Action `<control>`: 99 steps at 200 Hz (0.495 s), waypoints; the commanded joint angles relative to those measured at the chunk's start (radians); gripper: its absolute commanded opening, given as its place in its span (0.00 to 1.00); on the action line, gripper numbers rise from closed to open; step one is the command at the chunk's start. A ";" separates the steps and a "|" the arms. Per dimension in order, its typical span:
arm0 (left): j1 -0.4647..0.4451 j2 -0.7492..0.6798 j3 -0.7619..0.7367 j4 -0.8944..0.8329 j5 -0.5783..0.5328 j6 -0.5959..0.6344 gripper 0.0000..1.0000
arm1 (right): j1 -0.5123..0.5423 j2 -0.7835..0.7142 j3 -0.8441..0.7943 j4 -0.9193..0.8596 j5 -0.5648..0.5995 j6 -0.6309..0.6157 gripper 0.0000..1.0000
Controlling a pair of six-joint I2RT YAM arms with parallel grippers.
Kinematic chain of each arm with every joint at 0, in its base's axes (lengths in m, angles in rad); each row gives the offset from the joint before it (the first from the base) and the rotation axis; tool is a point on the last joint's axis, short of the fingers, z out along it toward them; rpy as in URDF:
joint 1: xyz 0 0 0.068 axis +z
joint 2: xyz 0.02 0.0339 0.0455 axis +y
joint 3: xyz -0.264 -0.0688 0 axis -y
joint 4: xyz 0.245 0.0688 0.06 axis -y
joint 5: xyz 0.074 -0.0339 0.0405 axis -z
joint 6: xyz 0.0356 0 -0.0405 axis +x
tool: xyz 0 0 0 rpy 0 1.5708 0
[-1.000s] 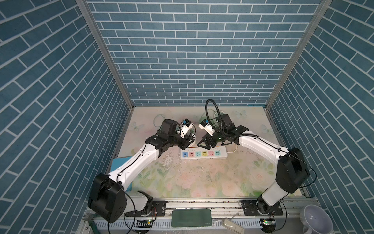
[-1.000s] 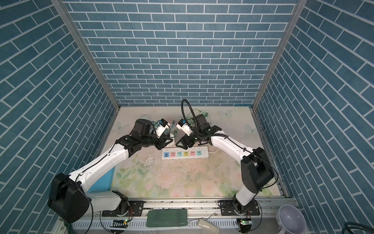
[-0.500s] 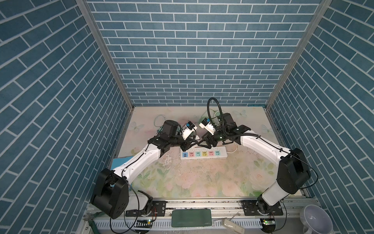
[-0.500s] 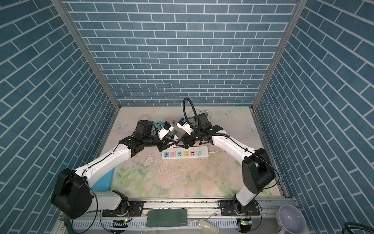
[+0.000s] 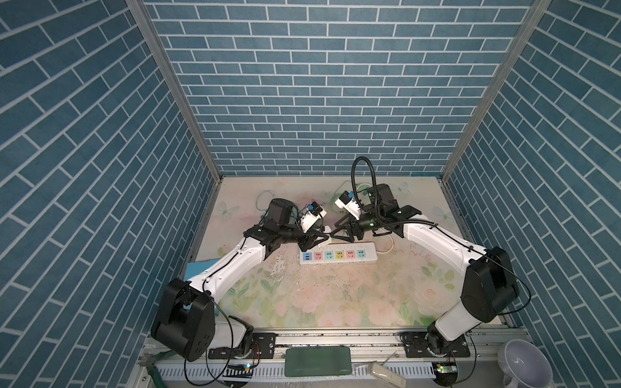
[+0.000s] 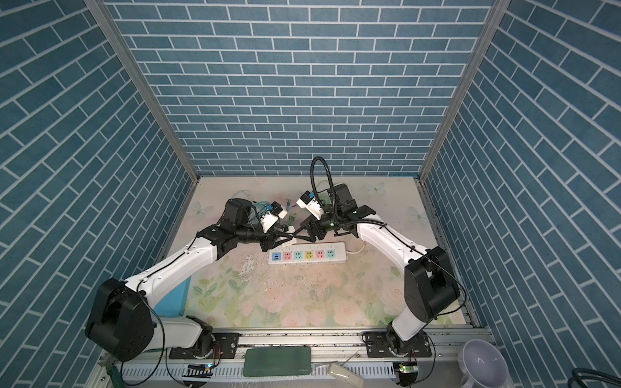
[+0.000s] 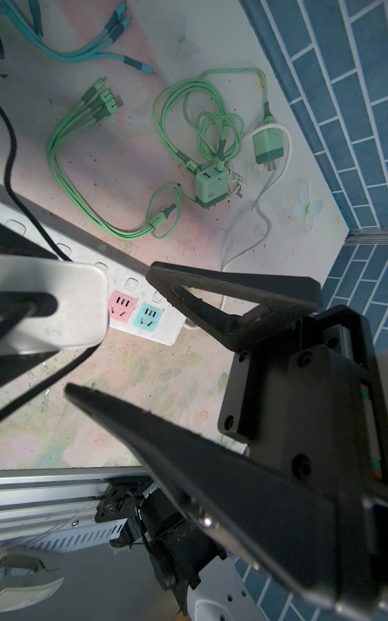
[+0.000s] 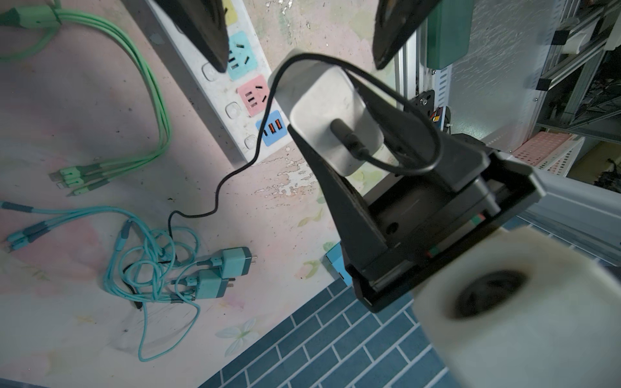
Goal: Insert the plug
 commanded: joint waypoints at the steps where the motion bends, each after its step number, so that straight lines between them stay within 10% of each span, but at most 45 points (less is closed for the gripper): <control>1: 0.016 -0.035 0.024 0.027 0.094 0.014 0.01 | 0.002 -0.020 0.014 0.033 -0.064 -0.024 0.66; 99: 0.016 -0.029 0.024 0.040 0.121 -0.009 0.04 | 0.002 0.018 0.025 0.103 -0.138 0.013 0.60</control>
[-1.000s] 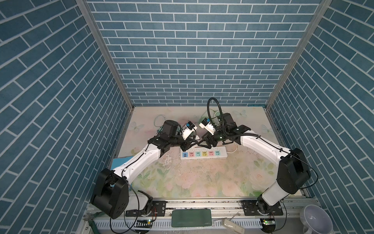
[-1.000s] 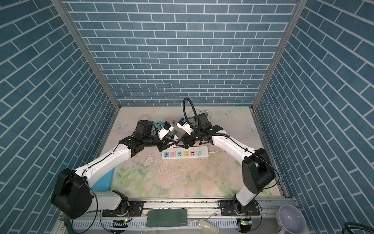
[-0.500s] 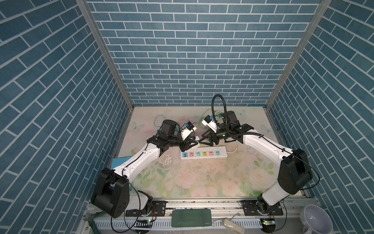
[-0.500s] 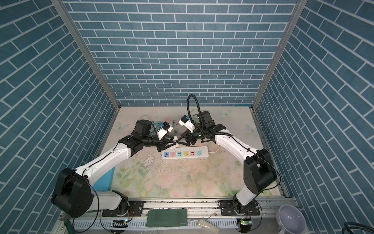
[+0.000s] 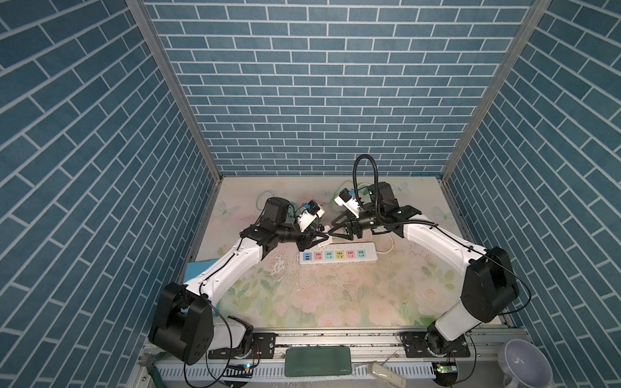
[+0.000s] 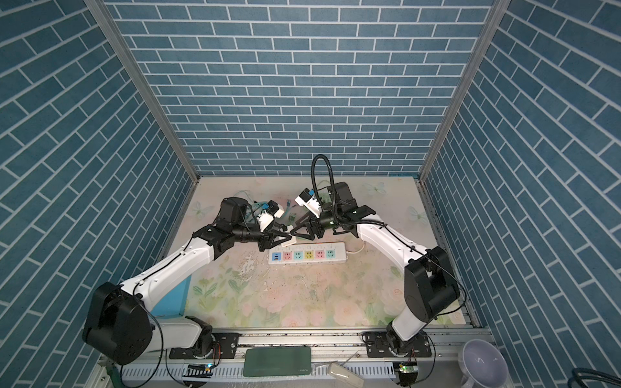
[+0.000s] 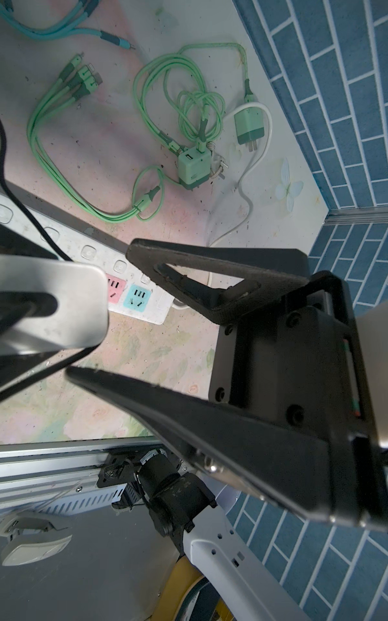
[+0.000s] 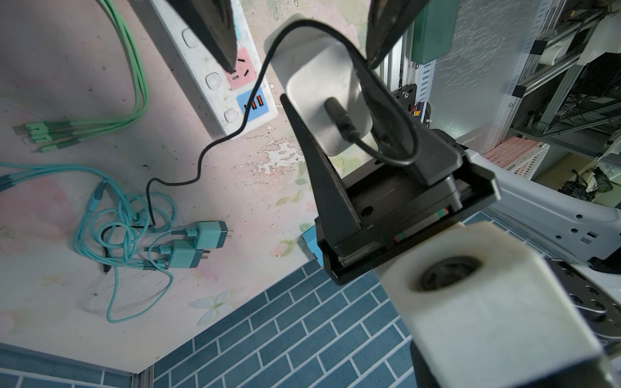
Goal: Insert the plug
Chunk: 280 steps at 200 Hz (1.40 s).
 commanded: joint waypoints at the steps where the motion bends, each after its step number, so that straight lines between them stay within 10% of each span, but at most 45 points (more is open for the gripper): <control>1: 0.000 -0.008 0.024 0.037 0.032 -0.006 0.04 | 0.002 0.018 0.025 0.026 -0.050 -0.005 0.60; 280: 0.001 0.041 0.087 0.020 0.049 -0.009 0.09 | 0.024 0.059 0.028 0.053 -0.105 0.014 0.39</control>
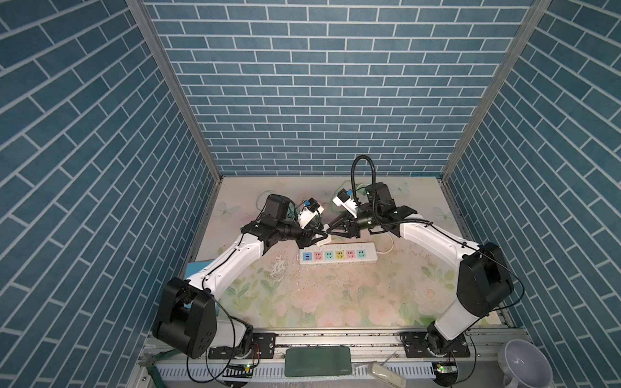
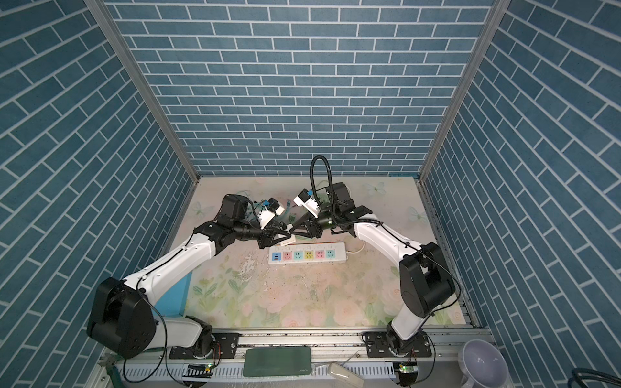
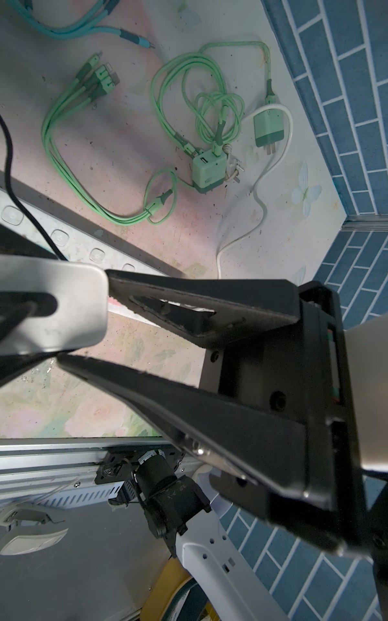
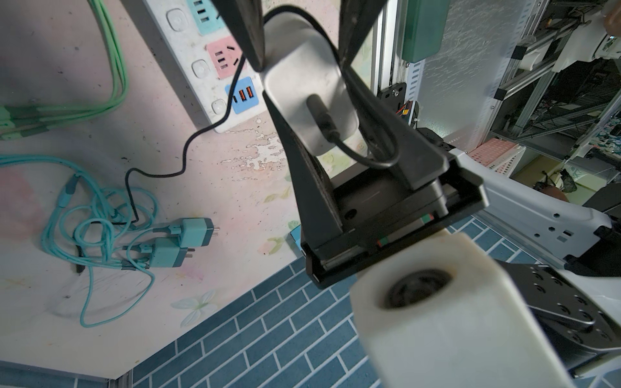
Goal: Insert the plug
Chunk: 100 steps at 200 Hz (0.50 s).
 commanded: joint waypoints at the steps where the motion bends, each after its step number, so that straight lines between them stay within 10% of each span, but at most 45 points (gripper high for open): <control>1: -0.010 0.003 0.038 0.080 0.049 0.004 0.09 | 0.018 0.018 0.028 0.004 -0.048 -0.013 0.40; 100: -0.009 -0.013 0.057 0.020 0.048 0.025 0.07 | 0.012 -0.042 0.000 -0.082 0.001 -0.075 0.54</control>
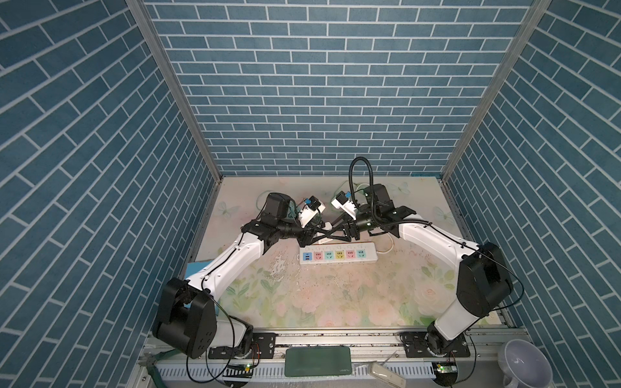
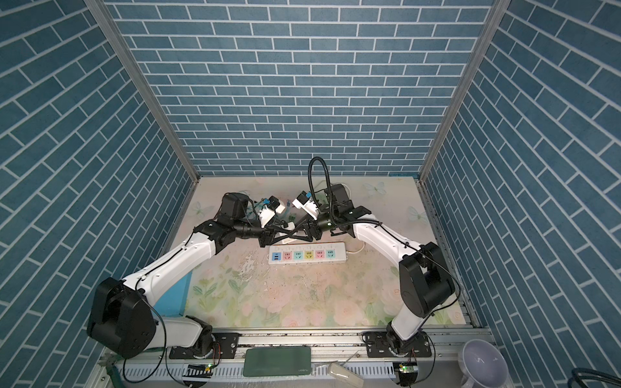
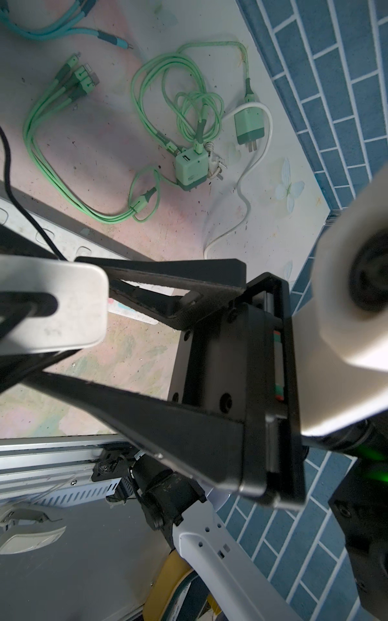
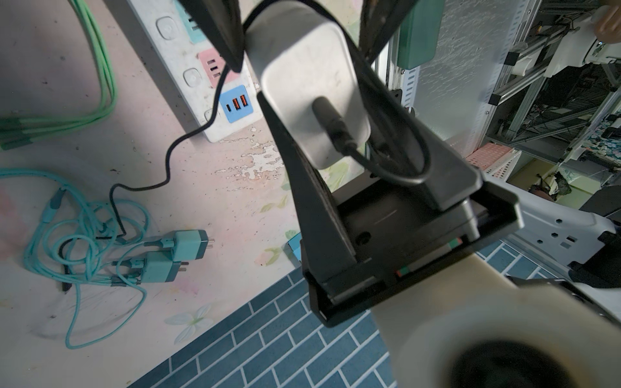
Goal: Insert the plug
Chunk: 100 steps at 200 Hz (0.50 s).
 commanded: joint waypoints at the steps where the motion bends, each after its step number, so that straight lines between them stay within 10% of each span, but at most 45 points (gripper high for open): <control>1: -0.003 -0.012 0.040 0.007 0.035 0.021 0.07 | 0.003 -0.041 -0.002 -0.035 -0.011 -0.064 0.54; 100: -0.003 0.035 0.103 -0.006 0.076 -0.012 0.10 | 0.004 -0.008 0.005 -0.017 -0.056 -0.063 0.51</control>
